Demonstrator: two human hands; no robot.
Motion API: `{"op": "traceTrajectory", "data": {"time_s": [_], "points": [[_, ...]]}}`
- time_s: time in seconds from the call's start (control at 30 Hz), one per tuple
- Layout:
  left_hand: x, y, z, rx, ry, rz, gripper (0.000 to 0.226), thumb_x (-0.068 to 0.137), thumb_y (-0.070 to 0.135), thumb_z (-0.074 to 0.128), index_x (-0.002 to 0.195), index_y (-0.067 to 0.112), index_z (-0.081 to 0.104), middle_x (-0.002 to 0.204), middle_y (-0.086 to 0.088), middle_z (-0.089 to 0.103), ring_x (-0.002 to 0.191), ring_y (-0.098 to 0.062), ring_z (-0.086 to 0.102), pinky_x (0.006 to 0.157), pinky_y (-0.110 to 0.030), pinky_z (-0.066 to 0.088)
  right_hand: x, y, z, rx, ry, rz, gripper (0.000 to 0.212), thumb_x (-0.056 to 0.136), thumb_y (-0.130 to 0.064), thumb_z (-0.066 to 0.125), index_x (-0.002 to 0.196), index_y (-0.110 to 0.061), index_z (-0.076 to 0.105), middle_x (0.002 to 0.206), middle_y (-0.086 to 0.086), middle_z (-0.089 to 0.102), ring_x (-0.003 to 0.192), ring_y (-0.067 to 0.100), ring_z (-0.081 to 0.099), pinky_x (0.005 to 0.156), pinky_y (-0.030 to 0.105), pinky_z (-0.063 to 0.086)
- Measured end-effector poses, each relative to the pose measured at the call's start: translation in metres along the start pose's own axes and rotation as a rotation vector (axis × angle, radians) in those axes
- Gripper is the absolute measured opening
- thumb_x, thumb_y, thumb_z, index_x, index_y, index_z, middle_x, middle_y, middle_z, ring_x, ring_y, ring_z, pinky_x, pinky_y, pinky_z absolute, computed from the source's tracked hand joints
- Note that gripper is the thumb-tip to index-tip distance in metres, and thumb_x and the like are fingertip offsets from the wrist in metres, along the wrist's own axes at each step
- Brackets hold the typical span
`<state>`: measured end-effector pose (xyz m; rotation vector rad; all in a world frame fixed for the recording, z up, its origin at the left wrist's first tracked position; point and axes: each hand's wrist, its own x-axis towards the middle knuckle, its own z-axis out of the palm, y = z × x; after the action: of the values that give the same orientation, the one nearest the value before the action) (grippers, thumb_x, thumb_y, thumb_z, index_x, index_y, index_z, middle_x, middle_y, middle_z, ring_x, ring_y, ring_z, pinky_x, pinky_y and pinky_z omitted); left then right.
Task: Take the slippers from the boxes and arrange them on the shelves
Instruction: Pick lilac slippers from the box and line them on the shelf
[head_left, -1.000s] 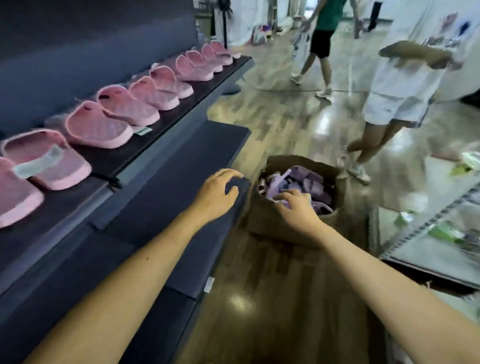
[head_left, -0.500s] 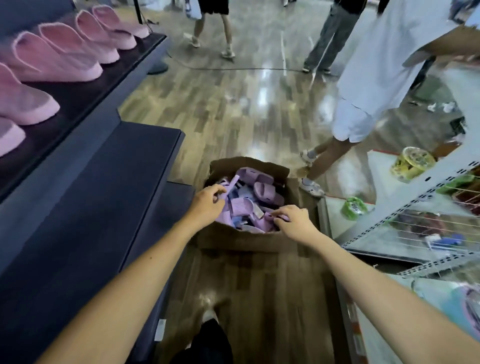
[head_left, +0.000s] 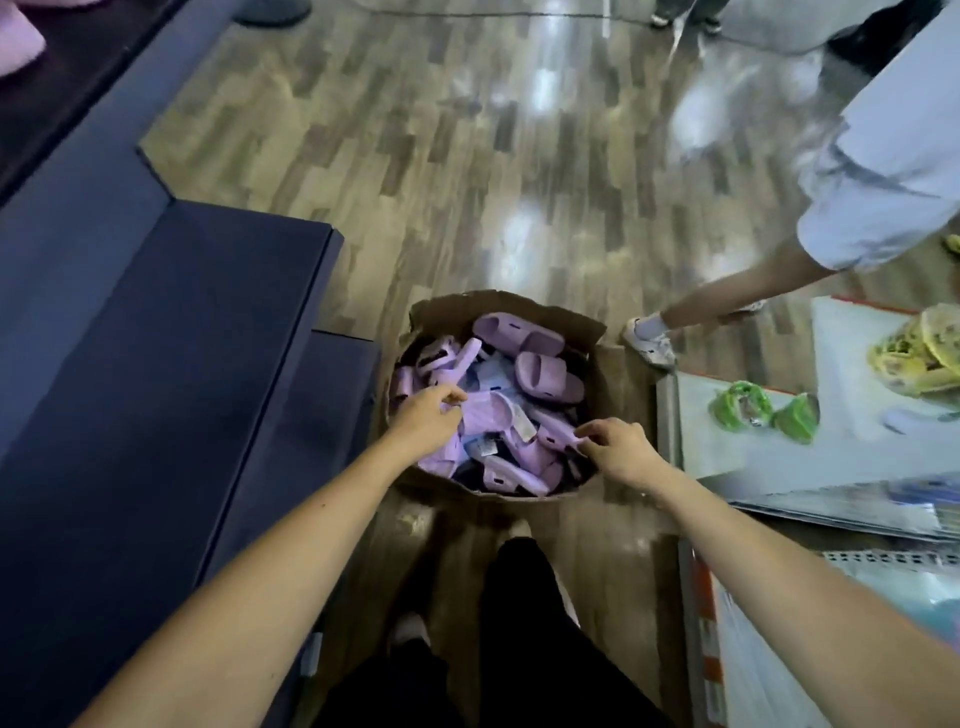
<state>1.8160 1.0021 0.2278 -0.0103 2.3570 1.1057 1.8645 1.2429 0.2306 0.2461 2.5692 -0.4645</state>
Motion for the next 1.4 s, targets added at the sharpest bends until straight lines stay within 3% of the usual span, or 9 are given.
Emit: {"op": "traceTrajectory", "data": {"time_s": [0.2,0.33,0.67,0.87,1.03,1.13,1.2,1.3,1.4], "points": [[0.073,0.002,0.037,-0.030,-0.024,-0.154,0.027,0.092,0.006,0.046,0.115,0.006,0.061,0.121,-0.008,0.062,0.114,-0.023,0.055,0.088,-0.022,0.038,0.076,0.044,-0.007,-0.164,-0.236,-0.020,0.033,0.096,-0.018,0.042,0.123,-0.009,0.057,0.127,0.014,0.056,0.122,0.029,0.046,0.100,0.033,0.032],[0.122,0.008,0.064,-0.061,-0.019,-0.257,0.026,0.093,0.009,0.045,0.113,0.006,0.063,0.117,-0.008,0.063,0.110,-0.022,0.055,0.078,-0.017,0.033,0.127,0.069,-0.004,-0.125,-0.347,-0.027,0.033,0.093,-0.017,0.047,0.121,-0.006,0.059,0.124,0.020,0.057,0.116,0.032,0.052,0.095,0.033,0.040],[0.224,-0.032,0.142,-0.159,-0.097,-0.424,0.022,0.093,0.011,0.047,0.109,0.011,0.063,0.105,0.000,0.061,0.098,-0.014,0.052,0.082,-0.018,0.034,0.262,0.122,0.058,-0.129,-0.543,-0.011,0.038,0.093,-0.017,0.045,0.129,-0.006,0.051,0.130,0.016,0.053,0.119,0.030,0.049,0.095,0.031,0.038],[0.270,-0.076,0.177,-0.364,0.004,-0.544,0.028,0.091,0.006,0.051,0.074,0.027,0.058,0.092,0.000,0.061,0.092,-0.017,0.054,0.087,-0.030,0.042,0.345,0.132,0.095,0.127,-0.356,0.125,0.042,0.089,-0.016,0.051,0.130,-0.008,0.046,0.129,0.015,0.056,0.119,0.031,0.052,0.094,0.032,0.040],[0.284,-0.108,0.208,-0.405,-0.016,-0.553,0.029,0.090,0.008,0.052,0.075,0.032,0.060,0.088,0.005,0.064,0.085,-0.016,0.057,0.077,-0.023,0.042,0.408,0.143,0.123,0.345,-0.175,0.243,0.062,0.086,-0.019,0.058,0.141,-0.009,0.030,0.137,0.017,0.048,0.125,0.034,0.047,0.098,0.032,0.037],[0.290,-0.112,0.222,-0.475,-0.010,-0.554,0.025,0.091,0.010,0.052,0.079,0.030,0.061,0.088,0.006,0.064,0.076,-0.012,0.056,0.068,-0.017,0.041,0.438,0.142,0.137,0.492,-0.078,0.404,0.087,0.075,-0.041,0.067,0.145,-0.014,0.022,0.144,0.020,0.035,0.130,0.036,0.039,0.106,0.035,0.033],[0.293,-0.111,0.227,-0.492,0.004,-0.536,0.023,0.091,0.010,0.053,0.081,0.029,0.061,0.088,0.009,0.063,0.080,-0.007,0.056,0.068,-0.010,0.041,0.442,0.139,0.147,0.615,-0.065,0.504,0.093,0.068,-0.050,0.070,0.143,-0.011,0.029,0.141,0.020,0.039,0.130,0.035,0.041,0.109,0.040,0.035],[0.296,-0.103,0.230,-0.462,0.135,-0.478,0.014,0.089,0.013,0.058,0.090,0.027,0.060,0.096,0.010,0.062,0.088,-0.005,0.055,0.069,-0.011,0.039,0.421,0.130,0.161,0.598,-0.127,0.461,0.071,0.075,-0.042,0.071,0.128,0.000,0.050,0.127,0.018,0.057,0.119,0.031,0.055,0.100,0.038,0.044],[0.302,-0.100,0.232,-0.385,0.299,-0.417,0.025,0.085,0.019,0.065,0.110,0.020,0.059,0.110,0.010,0.055,0.099,-0.003,0.049,0.080,-0.011,0.032,0.385,0.114,0.168,0.691,-0.065,0.471,0.051,0.079,-0.030,0.060,0.115,0.005,0.051,0.102,0.016,0.065,0.095,0.028,0.061,0.082,0.034,0.046]]}}
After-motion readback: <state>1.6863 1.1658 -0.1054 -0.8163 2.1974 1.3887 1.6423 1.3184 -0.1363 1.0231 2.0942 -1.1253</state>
